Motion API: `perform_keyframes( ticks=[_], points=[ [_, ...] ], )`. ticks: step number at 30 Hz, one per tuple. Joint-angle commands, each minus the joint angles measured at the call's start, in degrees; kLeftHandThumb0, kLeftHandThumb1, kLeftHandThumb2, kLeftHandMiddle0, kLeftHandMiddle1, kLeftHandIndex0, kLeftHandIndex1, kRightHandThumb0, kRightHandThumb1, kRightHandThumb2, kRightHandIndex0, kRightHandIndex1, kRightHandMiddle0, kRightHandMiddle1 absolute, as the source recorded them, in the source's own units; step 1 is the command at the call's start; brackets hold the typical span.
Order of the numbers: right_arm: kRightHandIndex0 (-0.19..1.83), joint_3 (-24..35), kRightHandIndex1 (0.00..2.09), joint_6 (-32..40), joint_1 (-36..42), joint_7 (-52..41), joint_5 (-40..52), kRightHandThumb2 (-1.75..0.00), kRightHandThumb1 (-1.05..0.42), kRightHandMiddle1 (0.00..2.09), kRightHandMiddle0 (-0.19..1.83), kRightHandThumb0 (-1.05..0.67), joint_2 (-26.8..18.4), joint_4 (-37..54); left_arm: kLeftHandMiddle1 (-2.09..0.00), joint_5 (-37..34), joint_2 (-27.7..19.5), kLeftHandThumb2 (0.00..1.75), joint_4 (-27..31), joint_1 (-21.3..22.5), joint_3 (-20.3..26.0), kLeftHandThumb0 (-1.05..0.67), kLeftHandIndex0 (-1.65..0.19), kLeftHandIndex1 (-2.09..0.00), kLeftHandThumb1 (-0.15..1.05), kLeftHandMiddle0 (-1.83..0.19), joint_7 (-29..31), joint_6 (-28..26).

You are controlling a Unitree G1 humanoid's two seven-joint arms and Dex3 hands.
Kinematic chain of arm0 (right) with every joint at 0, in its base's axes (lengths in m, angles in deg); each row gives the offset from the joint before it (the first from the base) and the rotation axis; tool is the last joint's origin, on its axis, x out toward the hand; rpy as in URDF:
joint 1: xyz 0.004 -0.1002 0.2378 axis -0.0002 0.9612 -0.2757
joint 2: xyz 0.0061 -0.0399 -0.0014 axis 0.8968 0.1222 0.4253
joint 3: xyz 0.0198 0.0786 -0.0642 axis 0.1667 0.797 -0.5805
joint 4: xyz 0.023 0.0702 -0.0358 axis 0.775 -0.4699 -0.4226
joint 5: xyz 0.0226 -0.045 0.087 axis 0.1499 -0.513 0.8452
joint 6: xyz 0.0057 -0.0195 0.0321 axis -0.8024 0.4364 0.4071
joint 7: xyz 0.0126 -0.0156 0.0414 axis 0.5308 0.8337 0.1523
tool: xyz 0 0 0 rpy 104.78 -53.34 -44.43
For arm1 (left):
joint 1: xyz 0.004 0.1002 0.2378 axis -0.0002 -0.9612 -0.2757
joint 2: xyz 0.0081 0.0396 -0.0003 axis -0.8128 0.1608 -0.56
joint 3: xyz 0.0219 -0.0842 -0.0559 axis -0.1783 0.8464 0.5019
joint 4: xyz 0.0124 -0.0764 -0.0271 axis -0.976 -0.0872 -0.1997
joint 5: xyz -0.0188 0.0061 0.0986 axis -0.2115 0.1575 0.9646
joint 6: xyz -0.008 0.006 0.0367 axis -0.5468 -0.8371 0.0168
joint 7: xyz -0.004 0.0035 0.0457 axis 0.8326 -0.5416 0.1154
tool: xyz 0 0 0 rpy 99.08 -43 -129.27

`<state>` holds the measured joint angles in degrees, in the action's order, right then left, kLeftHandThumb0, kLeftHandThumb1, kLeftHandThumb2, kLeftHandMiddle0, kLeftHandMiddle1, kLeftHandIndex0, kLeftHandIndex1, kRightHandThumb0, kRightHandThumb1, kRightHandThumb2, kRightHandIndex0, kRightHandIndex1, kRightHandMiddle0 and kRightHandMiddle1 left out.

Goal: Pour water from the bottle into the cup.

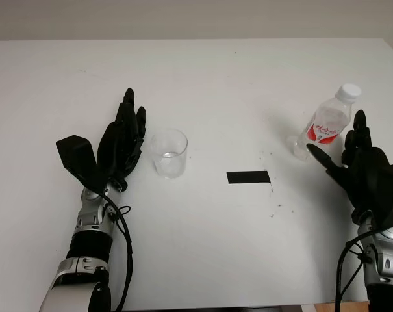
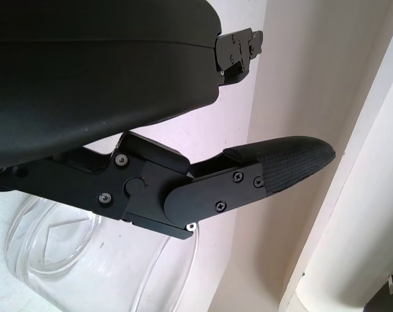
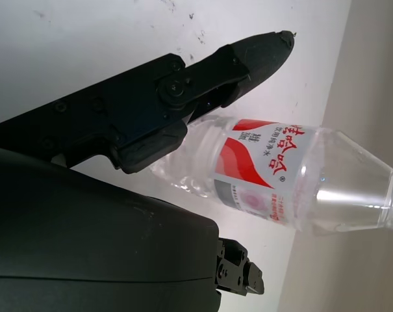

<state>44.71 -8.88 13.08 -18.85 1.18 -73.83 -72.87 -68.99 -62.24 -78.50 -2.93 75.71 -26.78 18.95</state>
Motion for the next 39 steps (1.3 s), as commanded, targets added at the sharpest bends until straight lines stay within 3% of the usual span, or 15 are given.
perform_keyframes(
  ticks=[1, 10, 21, 25, 26, 27, 28, 31, 34, 39],
  points=[
    [-0.19, -0.6, 0.0, -0.7, -2.1, -0.6, -0.4, -0.06, -0.93, 0.0, -0.19, -0.83, -1.6, -1.9, -0.06, 0.1, 0.3, 0.71, 0.5, -1.4, -0.3, -0.85, 0.19, -0.02, 1.05, 0.16, -0.2, -0.4],
    [-0.19, -1.2, 0.0, -1.5, -8.4, -1.3, -1.5, -0.05, -0.92, 0.0, -0.19, -0.89, -4.2, -11.3, -0.05, -0.3, 0.4, 0.7, 0.6, -1.8, -0.2, -0.85, 0.19, -0.02, 1.05, 0.17, 0.2, -0.2],
    [-0.19, -0.7, 0.0, -3.6, -12.3, 2.8, -1.2, -0.04, -0.89, 0.0, -0.19, -0.72, -2.5, -16.4, -0.06, 0.1, 0.5, 0.69, -0.1, -1.5, -0.3, -0.85, 0.18, -0.02, 1.05, 0.15, 0.1, 0.6],
    [0.19, -0.3, 0.2, -1.5, -14.7, 12.0, -2.8, -0.04, -0.86, 0.13, 0.06, -0.58, -0.5, -18.0, -0.05, -0.1, 0.6, 0.69, 0.2, -1.6, -0.1, -0.86, 0.19, -0.02, 1.05, 0.16, -0.1, 0.5],
    [0.29, -0.1, 0.41, -1.5, -15.2, 13.2, -2.5, -0.05, -0.88, 0.34, 0.15, -0.51, -0.1, -18.6, -0.05, -0.1, 0.6, 0.69, 0.4, -1.7, -0.1, -0.86, 0.19, -0.03, 1.05, 0.16, -0.1, 0.4],
    [0.28, 0.0, 0.81, -1.8, -15.6, 13.8, -2.2, -0.05, -0.9, 0.73, 0.14, -0.47, 0.1, -19.3, -0.05, -0.1, 0.5, 0.7, 0.6, -1.8, -0.1, -0.86, 0.19, -0.03, 1.05, 0.17, -0.1, 0.4],
    [0.33, -0.1, 1.37, -2.1, -16.0, 14.1, -2.1, -0.06, -0.94, 1.23, 0.16, -0.46, 0.1, -20.1, -0.05, -0.1, 0.5, 0.7, 0.7, -1.9, -0.1, -0.86, 0.19, -0.03, 1.05, 0.17, -0.1, 0.4],
    [0.6, -0.8, 1.98, -4.3, -16.5, 12.9, -2.0, -0.07, -1.01, 1.83, 0.34, -0.52, -0.5, -22.3, -0.05, 0.1, 0.3, 0.69, 0.6, -2.0, 0.0, -0.86, 0.19, -0.03, 1.05, 0.17, 0.0, 0.8],
    [0.7, -1.5, 2.08, -4.7, -16.8, 11.5, -2.2, -0.08, -1.04, 2.05, 0.44, -0.53, -0.9, -23.2, -0.05, 0.1, 0.2, 0.69, 0.5, -2.0, -0.1, -0.86, 0.19, -0.02, 1.05, 0.18, 0.2, 0.9],
    [0.99, -1.7, 2.09, -5.2, -16.7, 8.3, -1.3, -0.17, -1.05, 2.09, 0.72, -0.47, -1.2, -23.4, -0.05, 0.2, 0.5, 0.68, 1.1, -2.3, -0.2, -0.86, 0.19, -0.01, 1.05, 0.18, -0.4, 0.6]
  ],
)
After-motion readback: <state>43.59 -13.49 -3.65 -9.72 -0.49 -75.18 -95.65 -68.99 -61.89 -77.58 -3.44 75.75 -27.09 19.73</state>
